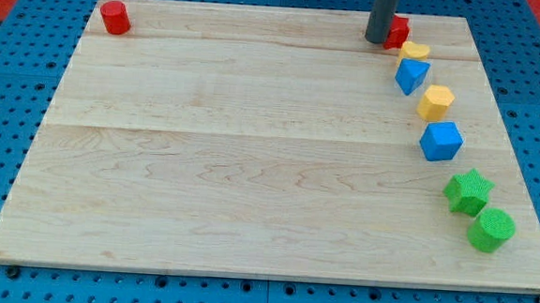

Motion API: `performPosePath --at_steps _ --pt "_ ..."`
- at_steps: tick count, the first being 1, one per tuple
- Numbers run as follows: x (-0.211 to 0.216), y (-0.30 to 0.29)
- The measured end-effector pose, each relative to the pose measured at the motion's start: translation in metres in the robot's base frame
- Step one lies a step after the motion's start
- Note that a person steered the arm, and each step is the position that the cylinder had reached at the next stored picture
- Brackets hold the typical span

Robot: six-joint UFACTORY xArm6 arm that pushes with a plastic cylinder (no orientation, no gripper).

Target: Place the red circle at the top of the blue cube

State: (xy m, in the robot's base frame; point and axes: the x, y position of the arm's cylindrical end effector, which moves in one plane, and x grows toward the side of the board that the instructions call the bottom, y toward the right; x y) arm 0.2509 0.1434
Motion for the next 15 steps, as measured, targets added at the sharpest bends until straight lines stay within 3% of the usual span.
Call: performPosePath --at_steps 1,2,3,4,5,6,8,9,10,11,12,13,14,15 --pt "0.006 0.013" --pt "0.023 -0.044" --pt "0.092 -0.140" --pt "0.117 -0.263" --pt "0.098 -0.388" --pt "0.044 -0.447" --pt "-0.014 -0.376" --pt "-0.023 -0.420" --pt "-0.043 -0.401" --pt "-0.040 -0.287" --pt "0.011 -0.182" --pt "0.063 -0.118" --pt "0.067 -0.102" --pt "0.048 -0.141"
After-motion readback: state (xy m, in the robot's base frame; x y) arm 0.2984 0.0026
